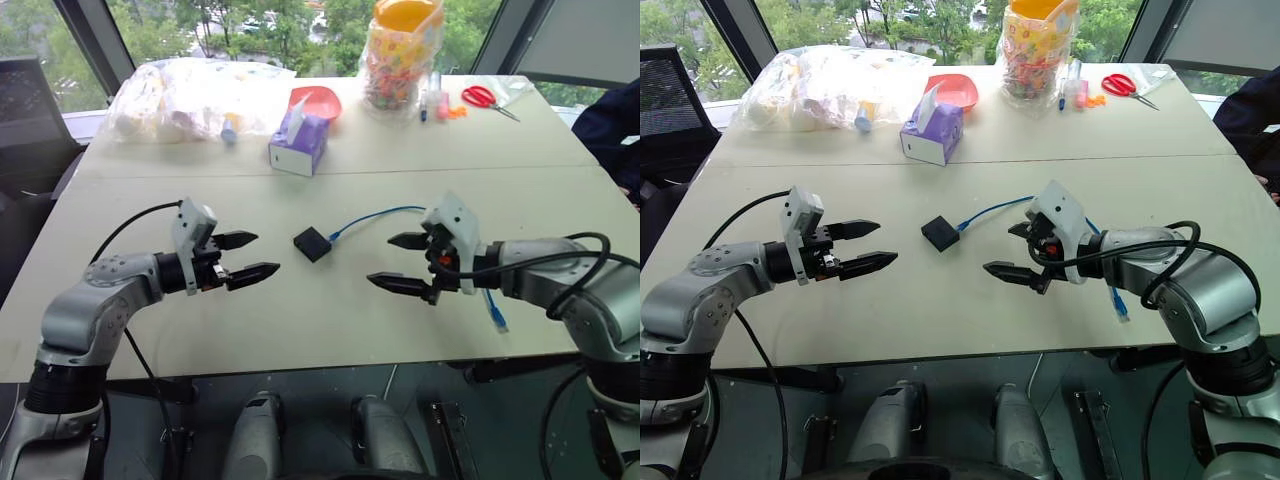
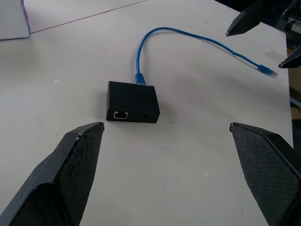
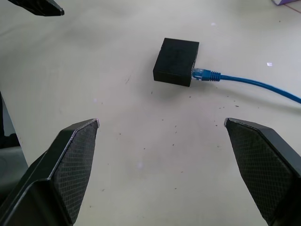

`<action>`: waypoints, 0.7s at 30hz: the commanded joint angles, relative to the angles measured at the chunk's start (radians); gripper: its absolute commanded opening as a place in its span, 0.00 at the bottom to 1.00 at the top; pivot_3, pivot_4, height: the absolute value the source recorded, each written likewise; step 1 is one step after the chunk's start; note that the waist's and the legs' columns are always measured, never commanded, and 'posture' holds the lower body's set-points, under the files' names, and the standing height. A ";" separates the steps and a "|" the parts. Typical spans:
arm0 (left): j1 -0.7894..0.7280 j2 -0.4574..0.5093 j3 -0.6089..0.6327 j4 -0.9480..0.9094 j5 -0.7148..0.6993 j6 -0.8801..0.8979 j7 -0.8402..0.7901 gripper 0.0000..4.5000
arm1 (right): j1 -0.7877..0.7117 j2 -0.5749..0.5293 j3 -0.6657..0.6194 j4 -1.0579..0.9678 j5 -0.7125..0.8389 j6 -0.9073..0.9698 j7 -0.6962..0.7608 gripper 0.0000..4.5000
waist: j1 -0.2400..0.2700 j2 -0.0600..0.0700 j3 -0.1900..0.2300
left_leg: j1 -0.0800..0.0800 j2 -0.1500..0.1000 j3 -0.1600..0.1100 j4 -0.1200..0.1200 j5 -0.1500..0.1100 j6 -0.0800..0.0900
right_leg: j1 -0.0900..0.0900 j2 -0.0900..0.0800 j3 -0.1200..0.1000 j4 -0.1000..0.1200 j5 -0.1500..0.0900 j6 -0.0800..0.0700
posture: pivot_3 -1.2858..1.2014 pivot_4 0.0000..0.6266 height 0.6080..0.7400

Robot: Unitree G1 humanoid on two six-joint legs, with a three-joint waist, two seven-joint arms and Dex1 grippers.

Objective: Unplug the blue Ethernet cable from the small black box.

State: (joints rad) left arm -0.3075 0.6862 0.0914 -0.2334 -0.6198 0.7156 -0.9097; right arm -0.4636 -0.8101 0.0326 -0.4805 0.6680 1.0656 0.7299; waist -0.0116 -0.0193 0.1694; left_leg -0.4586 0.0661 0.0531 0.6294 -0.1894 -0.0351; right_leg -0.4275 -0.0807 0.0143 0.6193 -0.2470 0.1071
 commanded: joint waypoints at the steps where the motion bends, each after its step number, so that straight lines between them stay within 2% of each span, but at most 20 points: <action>1: -0.017 0.020 0.001 -0.003 0.008 -0.018 -0.019 0.99 | -0.054 -0.037 0.018 0.025 -0.046 -0.066 0.047 1.00 | 0.000 0.000 0.000 | 0.000 0.000 0.000 0.000 0.000 0.000 | 0.000 0.000 0.000 0.000 0.000 0.000 | 0.52 0.24 0.96; 6: -0.052 0.025 -0.014 0.030 0.020 -0.026 -0.041 0.99 | -0.183 -0.024 0.110 0.169 -0.132 -0.164 0.130 1.00 | -0.001 0.000 0.000 | 0.000 0.000 0.000 0.001 0.000 0.000 | 0.000 0.000 0.000 0.002 0.000 0.000 | 0.52 0.24 0.96; 13: -0.076 0.019 -0.035 0.044 0.029 -0.035 -0.057 0.99 | -0.395 0.024 0.336 0.493 -0.382 -0.426 0.307 1.00 | -0.002 0.000 0.000 | 0.000 0.000 0.000 0.001 0.000 0.000 | -0.001 0.001 0.000 0.003 0.000 0.001 | 0.52 0.24 0.96; 16: -0.069 0.019 -0.041 0.035 0.032 -0.043 -0.060 0.99 | -0.525 0.124 0.426 0.760 -0.491 -0.580 0.398 1.00 | -0.003 0.000 0.000 | 0.000 0.000 0.001 0.001 0.000 0.000 | -0.002 0.001 0.000 0.006 0.000 0.001 | 0.52 0.24 0.96; 21: -0.074 0.012 -0.041 0.031 0.036 -0.051 -0.049 0.99 | -0.703 0.282 0.469 1.205 -0.622 -0.786 0.466 1.00 | -0.005 0.001 0.001 | 0.001 0.000 0.001 0.002 0.000 0.000 | -0.004 0.002 0.001 0.012 0.000 0.003 | 0.52 0.24 0.96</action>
State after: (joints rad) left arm -0.3671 0.6954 0.0391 -0.1724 -0.5862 0.6845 -0.9595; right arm -1.1037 -0.5530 0.5071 0.6082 0.0876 0.3531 1.1757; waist -0.0162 -0.0184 0.1703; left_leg -0.4580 0.0661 0.0536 0.6314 -0.1888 -0.0353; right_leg -0.4313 -0.0790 0.0148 0.6316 -0.2468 0.1112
